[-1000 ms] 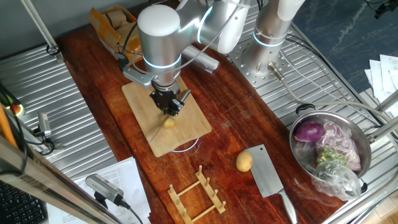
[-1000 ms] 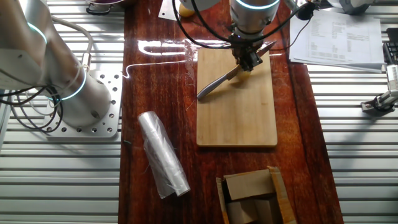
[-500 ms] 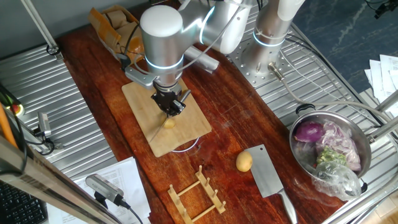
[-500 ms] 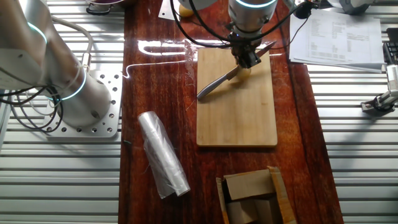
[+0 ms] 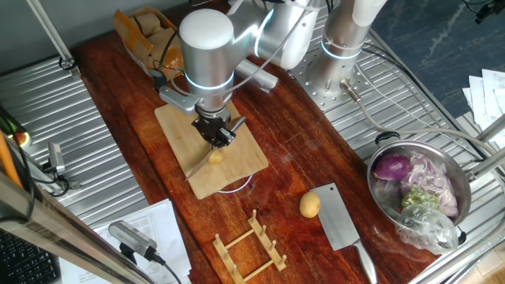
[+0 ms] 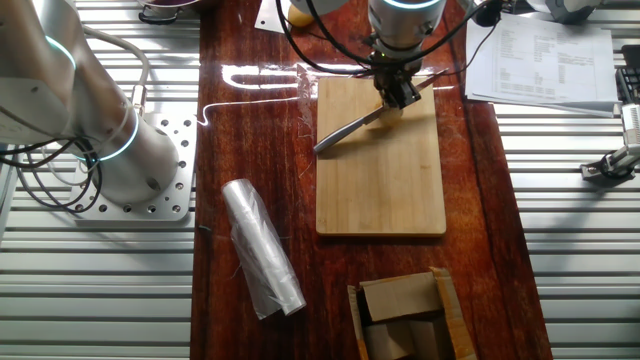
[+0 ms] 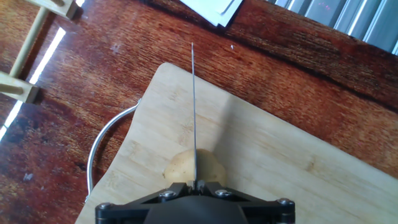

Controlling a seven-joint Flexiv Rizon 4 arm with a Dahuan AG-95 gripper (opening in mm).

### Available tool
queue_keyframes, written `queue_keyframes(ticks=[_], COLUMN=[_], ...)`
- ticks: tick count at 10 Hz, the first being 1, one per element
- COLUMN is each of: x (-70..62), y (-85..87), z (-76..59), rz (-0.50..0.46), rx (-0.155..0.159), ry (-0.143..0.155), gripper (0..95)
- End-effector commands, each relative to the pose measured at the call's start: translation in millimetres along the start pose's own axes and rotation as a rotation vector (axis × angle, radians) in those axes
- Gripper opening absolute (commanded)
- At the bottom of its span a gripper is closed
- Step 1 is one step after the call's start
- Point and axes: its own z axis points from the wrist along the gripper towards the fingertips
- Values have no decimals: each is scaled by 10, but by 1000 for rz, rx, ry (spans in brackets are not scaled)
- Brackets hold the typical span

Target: Chop the potatoes

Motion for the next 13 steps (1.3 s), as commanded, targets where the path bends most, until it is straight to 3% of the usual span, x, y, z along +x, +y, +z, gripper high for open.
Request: queue_keyframes(ticks=[1,13], x=[1,4], y=[-4,-3], z=[9,6], rz=[-5,-15], rx=[6,-6], ry=[5,40], gripper=[0,0])
